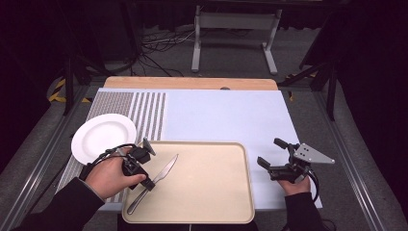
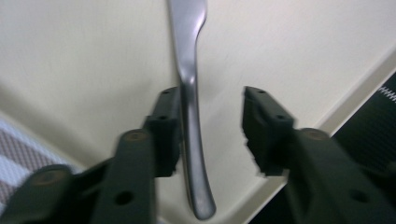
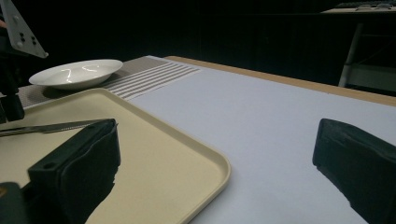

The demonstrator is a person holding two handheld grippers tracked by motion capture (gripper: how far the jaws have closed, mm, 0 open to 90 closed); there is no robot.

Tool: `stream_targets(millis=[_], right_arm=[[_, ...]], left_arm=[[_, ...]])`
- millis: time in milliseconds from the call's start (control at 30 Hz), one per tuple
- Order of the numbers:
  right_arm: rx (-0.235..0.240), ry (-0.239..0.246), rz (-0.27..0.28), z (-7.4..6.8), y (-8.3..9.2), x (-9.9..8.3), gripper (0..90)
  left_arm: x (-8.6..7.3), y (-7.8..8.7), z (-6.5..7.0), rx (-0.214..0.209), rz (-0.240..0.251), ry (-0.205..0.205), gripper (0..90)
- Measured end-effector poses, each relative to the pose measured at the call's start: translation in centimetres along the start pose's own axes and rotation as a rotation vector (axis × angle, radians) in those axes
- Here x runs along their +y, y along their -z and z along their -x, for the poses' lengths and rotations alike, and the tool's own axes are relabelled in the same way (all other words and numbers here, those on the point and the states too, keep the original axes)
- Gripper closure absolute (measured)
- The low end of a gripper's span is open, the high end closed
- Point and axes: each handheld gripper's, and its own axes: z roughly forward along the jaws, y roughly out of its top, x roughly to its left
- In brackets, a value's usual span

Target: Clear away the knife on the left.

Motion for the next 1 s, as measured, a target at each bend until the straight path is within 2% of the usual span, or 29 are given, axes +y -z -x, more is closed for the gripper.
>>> stream_targets(millis=[100, 133, 233, 300, 367, 433, 467, 567, 667, 767, 833, 900, 933, 1000], right_arm=[[-0.001, 0.000, 0.001, 0.0, 0.0, 0.0, 1.5], [-0.002, 0.000, 0.001, 0.0, 0.0, 0.0, 1.5], [-0.002, 0.001, 0.001, 0.0, 0.1, 0.0, 1.5], [0.000, -0.002, 0.000, 0.0, 0.1, 0.0, 1.5], [0.000, -0.001, 0.002, 0.0, 0.1, 0.0, 1.5], [0.000, -0.002, 0.002, 0.0, 0.1, 0.0, 1.5], [0.000, -0.001, 0.002, 0.0, 0.1, 0.0, 1.5], [0.002, 0.000, 0.004, 0.0, 0.1, 0.0, 1.5], [0.002, 0.002, 0.004, 0.1, 0.1, 0.0, 1.5], [0.003, 0.000, 0.003, 0.1, 0.1, 0.0, 1.5], [0.004, 0.002, 0.002, 0.1, 0.1, 0.0, 1.5], [0.005, 0.003, 0.003, 0.1, 0.1, 0.0, 1.5], [0.005, 0.003, 0.004, 0.1, 0.1, 0.0, 1.5], [0.003, 0.005, 0.005, 0.1, 0.1, 0.0, 1.5]], left_arm=[[0.4, 0.5, 0.4, 0.004, 0.105, -0.075, 42.7], [0.4, 0.7, 0.5, -0.004, 0.139, -0.085, 40.3], [0.7, 0.9, 0.9, 0.000, 0.183, -0.113, 37.5], [1.1, 0.9, 1.2, 0.034, 0.239, -0.173, 32.3], [1.4, 0.9, 1.3, 0.040, 0.265, -0.210, 29.6], [1.8, 0.8, 1.5, 0.041, 0.263, -0.220, 23.7], [2.2, 0.8, 1.7, 0.046, 0.262, -0.232, 24.6], [2.9, 0.6, 1.9, 0.059, 0.274, -0.289, 28.4], [3.6, 0.2, 2.2, 0.051, 0.272, -0.343, 34.7], [4.1, 0.0, 2.4, 0.071, 0.242, -0.411, 53.7], [4.6, -0.4, 2.6, 0.066, 0.226, -0.434, 70.5], [4.9, -0.7, 2.7, 0.089, 0.217, -0.439, 84.2], [5.1, -1.0, 2.8, 0.108, 0.210, -0.447, 89.0], [5.4, -1.5, 2.9, 0.125, 0.203, -0.453, 90.0]])
